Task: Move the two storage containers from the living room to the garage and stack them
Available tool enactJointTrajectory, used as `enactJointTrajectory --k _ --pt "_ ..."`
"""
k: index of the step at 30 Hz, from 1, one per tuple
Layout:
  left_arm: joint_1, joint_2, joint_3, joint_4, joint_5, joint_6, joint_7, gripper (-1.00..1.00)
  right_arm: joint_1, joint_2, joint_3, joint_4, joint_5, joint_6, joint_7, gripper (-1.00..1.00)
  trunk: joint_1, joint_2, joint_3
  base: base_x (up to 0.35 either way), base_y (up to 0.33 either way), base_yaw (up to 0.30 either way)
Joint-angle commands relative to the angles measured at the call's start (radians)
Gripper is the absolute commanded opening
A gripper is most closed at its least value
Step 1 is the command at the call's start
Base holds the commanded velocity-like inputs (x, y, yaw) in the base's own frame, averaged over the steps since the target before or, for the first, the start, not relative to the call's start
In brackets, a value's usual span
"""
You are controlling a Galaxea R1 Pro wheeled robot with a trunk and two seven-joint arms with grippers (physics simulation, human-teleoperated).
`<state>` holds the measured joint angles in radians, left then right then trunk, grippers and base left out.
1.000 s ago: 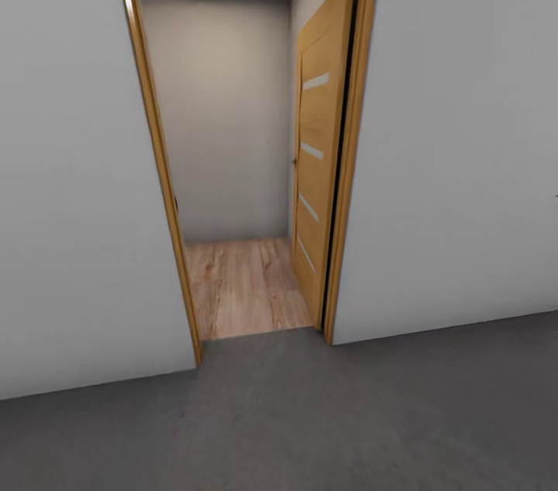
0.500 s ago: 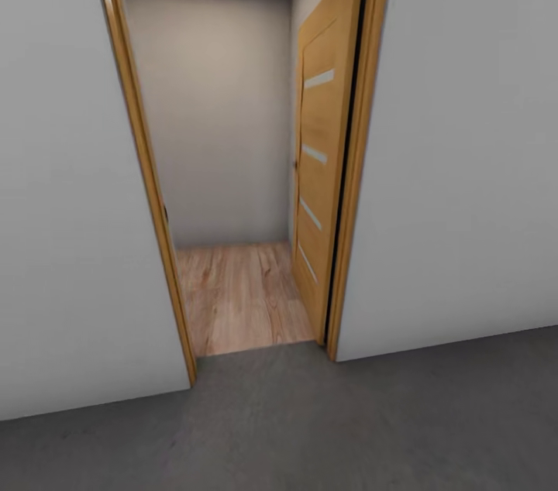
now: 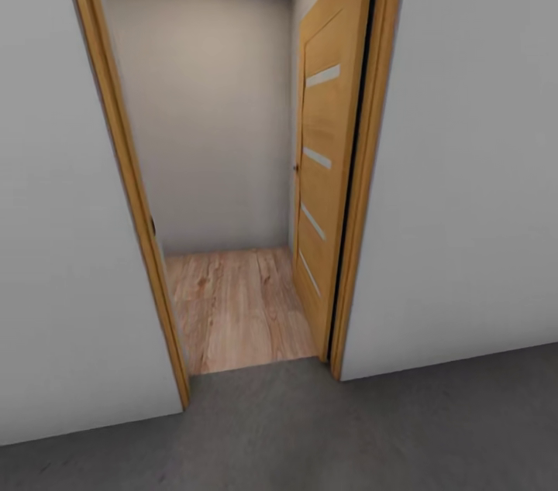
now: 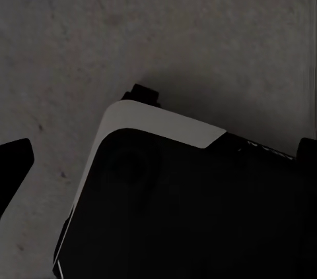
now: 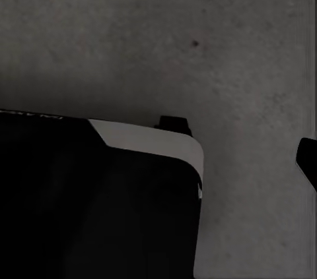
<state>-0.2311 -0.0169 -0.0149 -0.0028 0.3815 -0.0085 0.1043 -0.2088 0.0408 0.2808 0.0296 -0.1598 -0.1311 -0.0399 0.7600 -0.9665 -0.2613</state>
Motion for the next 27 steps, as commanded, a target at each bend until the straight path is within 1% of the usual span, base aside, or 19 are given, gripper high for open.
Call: enactJointTrajectory --k 1,17,21,27 --pt "-0.001 0.000 -0.002 0.000 0.005 -0.001 0.003 1.00 -0.001 -0.001 0.009 0.003 -0.010 -0.007 -0.002 1.00 0.001 -0.001 -0.001 0.324 0.000 0.000" --pt "-0.001 0.000 -0.002 0.000 0.005 -0.001 0.003 1.00 -0.001 0.000 0.010 0.003 -0.002 -0.004 -0.002 1.00 0.001 -0.001 -0.001 0.324 0.000 0.001" --pt "-0.001 0.000 -0.002 0.000 0.005 -0.001 0.003 1.00 -0.001 0.001 0.010 0.003 -0.002 -0.003 -0.002 1.00 0.001 -0.001 -0.001 0.324 0.000 0.141" --pt "-0.001 0.000 -0.002 0.000 0.005 -0.001 0.003 1.00 -0.001 0.002 0.011 0.003 -0.001 -0.003 -0.002 1.00 0.001 -0.001 -0.001 0.324 0.000 0.239"
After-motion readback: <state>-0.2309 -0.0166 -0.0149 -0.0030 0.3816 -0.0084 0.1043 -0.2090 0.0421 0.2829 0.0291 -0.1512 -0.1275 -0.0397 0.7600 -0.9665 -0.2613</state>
